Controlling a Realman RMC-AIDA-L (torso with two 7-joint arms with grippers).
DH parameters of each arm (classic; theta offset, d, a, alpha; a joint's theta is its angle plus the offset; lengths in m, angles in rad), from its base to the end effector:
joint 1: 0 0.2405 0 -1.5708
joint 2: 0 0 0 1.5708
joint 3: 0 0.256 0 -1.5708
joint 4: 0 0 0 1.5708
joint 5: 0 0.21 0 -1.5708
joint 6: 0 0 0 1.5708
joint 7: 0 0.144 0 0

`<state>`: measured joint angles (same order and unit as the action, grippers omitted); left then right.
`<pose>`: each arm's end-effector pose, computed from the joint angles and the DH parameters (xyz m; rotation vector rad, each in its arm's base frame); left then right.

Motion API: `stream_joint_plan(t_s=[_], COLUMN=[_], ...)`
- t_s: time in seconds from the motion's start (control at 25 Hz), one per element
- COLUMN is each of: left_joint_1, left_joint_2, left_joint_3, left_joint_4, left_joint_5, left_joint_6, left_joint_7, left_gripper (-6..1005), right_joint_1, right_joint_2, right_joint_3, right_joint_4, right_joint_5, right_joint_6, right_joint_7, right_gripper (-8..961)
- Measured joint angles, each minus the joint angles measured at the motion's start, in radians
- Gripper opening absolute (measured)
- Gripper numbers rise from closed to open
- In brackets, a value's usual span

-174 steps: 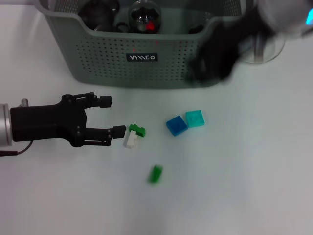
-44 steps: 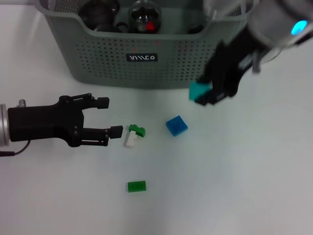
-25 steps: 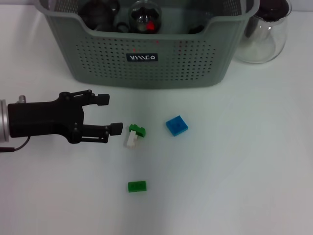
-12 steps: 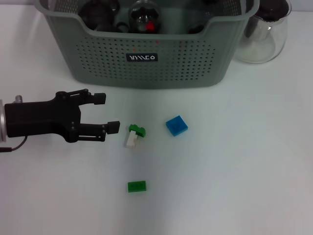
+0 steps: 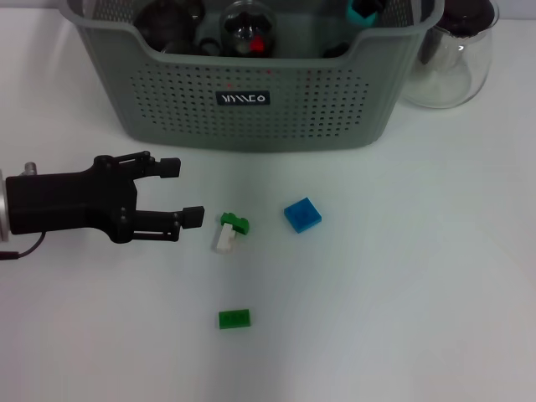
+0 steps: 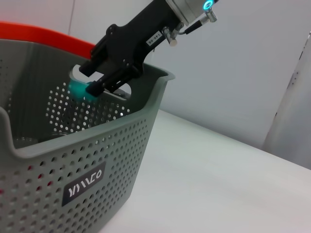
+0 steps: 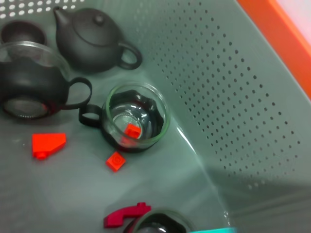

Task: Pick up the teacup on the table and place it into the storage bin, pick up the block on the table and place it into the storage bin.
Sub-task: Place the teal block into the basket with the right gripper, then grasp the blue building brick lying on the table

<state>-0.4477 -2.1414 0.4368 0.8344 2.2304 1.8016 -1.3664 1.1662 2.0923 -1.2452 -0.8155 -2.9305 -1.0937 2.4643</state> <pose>-0.2854 0.2829 0.0202 -2.7529 -0.6649 -0.6876 0.0770 0.4791 -0.0167 -2.3791 0.3352 -0.5128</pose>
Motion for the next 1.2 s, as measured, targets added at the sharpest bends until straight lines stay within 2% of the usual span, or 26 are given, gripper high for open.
stream_joint_plan(t_s=[0.32, 0.52, 0.56, 0.72, 0.88, 1.08, 1.2], left_joint_1=[-0.001, 0.001, 0.002, 0.007, 0.011, 0.01, 0.007], left_joint_2=[-0.002, -0.002, -0.002, 0.0, 0.001, 0.001, 0.002], left_joint_3=[0.001, 0.0, 0.0, -0.008, -0.015, -0.015, -0.015], left_joint_4=[-0.002, -0.001, -0.001, 0.0, 0.001, 0.01, 0.012], left_joint_5=[0.0, 0.0, 0.0, 0.0, 0.002, 0.013, 0.014], left_joint_6=[0.001, 0.002, 0.003, 0.009, 0.011, 0.013, 0.018], left_joint_7=[-0.002, -0.002, -0.002, -0.002, 0.001, -0.001, -0.001], left_gripper=[888, 887, 887, 887, 887, 886, 886], right_joint_1=[-0.003, -0.021, -0.032, -0.091, -0.188, -0.291, -0.328], right_joint_2=[0.004, 0.002, 0.001, -0.004, -0.001, -0.008, -0.011], right_joint_3=[0.018, 0.034, 0.035, 0.052, 0.051, 0.06, 0.064], right_joint_4=[-0.128, -0.325, -0.374, -0.542, -0.694, -0.768, -0.777], right_joint_5=[0.037, 0.188, 0.23, 0.402, 0.56, 0.739, 0.761], right_joint_6=[-0.007, -0.098, -0.129, -0.297, -0.487, -0.698, -0.788], right_joint_7=[0.001, -0.012, -0.023, -0.059, -0.112, -0.132, -0.135], right_gripper=[579, 775, 814, 824, 823, 822, 823])
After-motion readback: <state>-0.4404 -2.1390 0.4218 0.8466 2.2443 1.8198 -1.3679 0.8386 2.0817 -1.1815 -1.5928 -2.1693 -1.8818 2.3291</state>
